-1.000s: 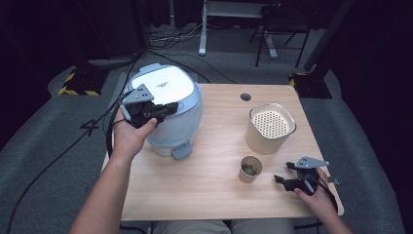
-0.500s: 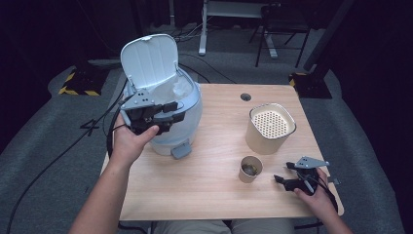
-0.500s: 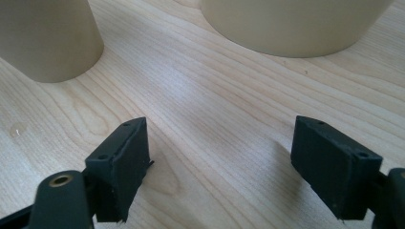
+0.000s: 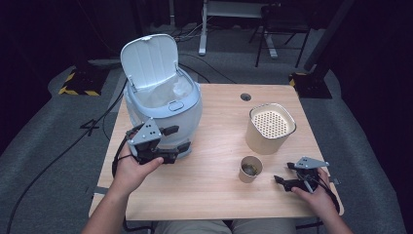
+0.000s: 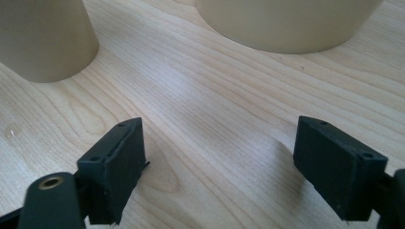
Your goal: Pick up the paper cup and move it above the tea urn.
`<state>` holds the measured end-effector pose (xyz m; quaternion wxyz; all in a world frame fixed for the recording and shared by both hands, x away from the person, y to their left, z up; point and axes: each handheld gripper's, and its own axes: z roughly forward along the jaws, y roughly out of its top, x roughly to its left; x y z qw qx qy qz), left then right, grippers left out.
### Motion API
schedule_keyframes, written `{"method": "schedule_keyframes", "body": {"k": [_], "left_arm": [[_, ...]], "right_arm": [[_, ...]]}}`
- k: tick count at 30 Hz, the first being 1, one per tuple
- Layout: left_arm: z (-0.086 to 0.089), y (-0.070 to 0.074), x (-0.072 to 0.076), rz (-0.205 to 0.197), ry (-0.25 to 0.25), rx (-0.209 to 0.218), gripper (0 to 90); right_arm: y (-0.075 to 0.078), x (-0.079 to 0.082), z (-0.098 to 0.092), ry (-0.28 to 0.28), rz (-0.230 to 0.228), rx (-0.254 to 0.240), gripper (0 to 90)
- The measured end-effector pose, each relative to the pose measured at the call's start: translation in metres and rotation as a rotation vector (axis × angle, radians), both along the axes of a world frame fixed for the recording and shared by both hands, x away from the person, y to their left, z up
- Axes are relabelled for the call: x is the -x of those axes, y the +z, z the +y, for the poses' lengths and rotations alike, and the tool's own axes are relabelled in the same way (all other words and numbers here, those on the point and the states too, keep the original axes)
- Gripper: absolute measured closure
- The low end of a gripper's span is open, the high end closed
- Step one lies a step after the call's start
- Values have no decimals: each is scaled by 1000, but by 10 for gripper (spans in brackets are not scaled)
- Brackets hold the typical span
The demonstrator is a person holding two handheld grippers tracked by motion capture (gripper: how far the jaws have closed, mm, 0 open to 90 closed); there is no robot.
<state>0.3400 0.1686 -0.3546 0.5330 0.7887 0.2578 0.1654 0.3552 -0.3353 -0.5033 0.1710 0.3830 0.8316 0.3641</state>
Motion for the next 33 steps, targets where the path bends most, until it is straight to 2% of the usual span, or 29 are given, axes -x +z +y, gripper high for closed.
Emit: {"method": "schedule_keyframes", "body": {"k": [3,4,6,9,11,13,15,19,22,26,33], "left_arm": [[-1,-15,2,11,3,-13,333],[-1,-19,3,13,-1,-10,332],[0,-30,4,21,-16,-27,322],[1,-47,5,54,-4,-46,319],[2,-59,4,79,21,-58,318],[2,-68,2,120,32,-108,318],[4,-77,0,149,57,-120,318],[6,-93,-3,188,57,-140,318],[5,-103,-5,204,72,-185,316],[2,-115,-6,234,83,-234,314],[1,-128,-7,280,107,-258,312]], "right_arm": [[4,1,2,14,16,12,296],[5,2,2,22,21,16,303],[9,5,4,31,32,-7,318],[17,9,7,54,20,-41,319],[24,11,9,72,8,-50,320],[30,13,11,86,8,-66,320],[35,15,14,94,11,-83,323],[40,18,26,135,11,-94,288],[40,20,36,170,-4,-98,243],[38,20,47,180,-7,-115,198],[31,17,71,215,-1,-90,182]]}}
